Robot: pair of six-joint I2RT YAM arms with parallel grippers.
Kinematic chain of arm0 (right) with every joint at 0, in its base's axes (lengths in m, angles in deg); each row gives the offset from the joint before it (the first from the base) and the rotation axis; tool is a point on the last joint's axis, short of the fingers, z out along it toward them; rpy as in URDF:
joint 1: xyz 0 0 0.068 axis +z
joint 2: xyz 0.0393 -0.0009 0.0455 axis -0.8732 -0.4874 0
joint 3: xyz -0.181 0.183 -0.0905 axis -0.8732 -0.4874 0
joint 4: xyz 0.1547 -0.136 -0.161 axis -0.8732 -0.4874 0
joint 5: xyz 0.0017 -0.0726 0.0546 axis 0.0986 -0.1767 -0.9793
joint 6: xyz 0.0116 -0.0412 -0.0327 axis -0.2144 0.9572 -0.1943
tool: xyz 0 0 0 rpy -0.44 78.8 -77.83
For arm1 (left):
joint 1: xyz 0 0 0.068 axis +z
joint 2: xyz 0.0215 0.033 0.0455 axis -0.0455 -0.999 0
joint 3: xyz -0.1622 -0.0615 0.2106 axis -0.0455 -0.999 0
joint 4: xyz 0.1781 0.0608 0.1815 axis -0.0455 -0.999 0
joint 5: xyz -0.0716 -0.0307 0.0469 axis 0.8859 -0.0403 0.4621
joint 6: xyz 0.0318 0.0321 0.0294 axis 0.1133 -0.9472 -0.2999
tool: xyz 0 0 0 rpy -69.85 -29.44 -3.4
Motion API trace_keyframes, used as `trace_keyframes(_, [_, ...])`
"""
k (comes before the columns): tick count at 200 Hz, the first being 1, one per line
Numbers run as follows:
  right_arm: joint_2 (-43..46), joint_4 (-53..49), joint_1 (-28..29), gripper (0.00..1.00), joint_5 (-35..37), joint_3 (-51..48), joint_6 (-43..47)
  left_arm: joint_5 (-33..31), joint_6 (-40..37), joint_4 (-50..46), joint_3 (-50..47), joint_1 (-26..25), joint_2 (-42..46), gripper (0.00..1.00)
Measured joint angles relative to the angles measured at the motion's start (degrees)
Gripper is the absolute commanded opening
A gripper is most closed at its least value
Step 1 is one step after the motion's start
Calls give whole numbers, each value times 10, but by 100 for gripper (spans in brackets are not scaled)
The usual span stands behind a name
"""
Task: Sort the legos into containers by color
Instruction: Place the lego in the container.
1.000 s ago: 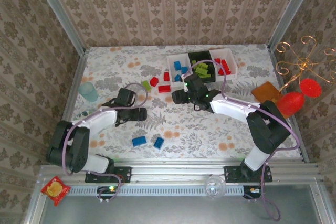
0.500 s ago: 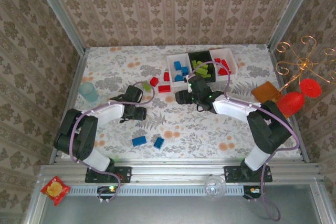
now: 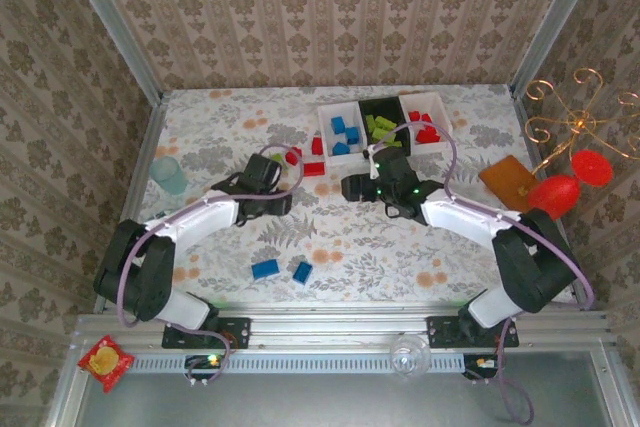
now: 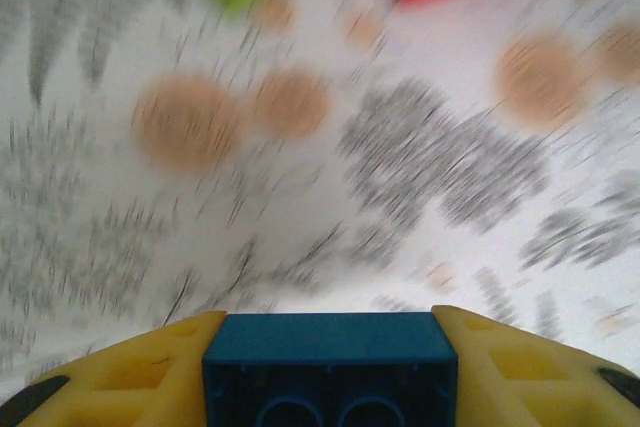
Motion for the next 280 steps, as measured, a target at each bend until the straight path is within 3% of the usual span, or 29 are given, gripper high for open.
trace_keyframes(38, [84, 1, -49, 100, 1, -62, 6, 15, 0, 48, 112, -16, -30, 47])
trace_keyframes(119, [206, 24, -72, 100, 91, -159, 7, 52, -16, 68, 371, -42, -287, 49])
trace_keyframes(161, [219, 30, -74, 100, 104, -162, 7, 43, -43, 27, 515, -35, -421, 55])
trace_keyframes(200, [211, 30, -75, 100, 103, -162, 7, 44, -71, -24, 631, -25, -479, 74])
trace_keyframes(233, [209, 30, -75, 100, 101, -162, 7, 43, -80, -26, 584, -17, -437, 80])
trace_keyframes(280, [209, 31, -75, 100, 97, -162, 7, 51, -71, 4, 240, -18, -160, 78])
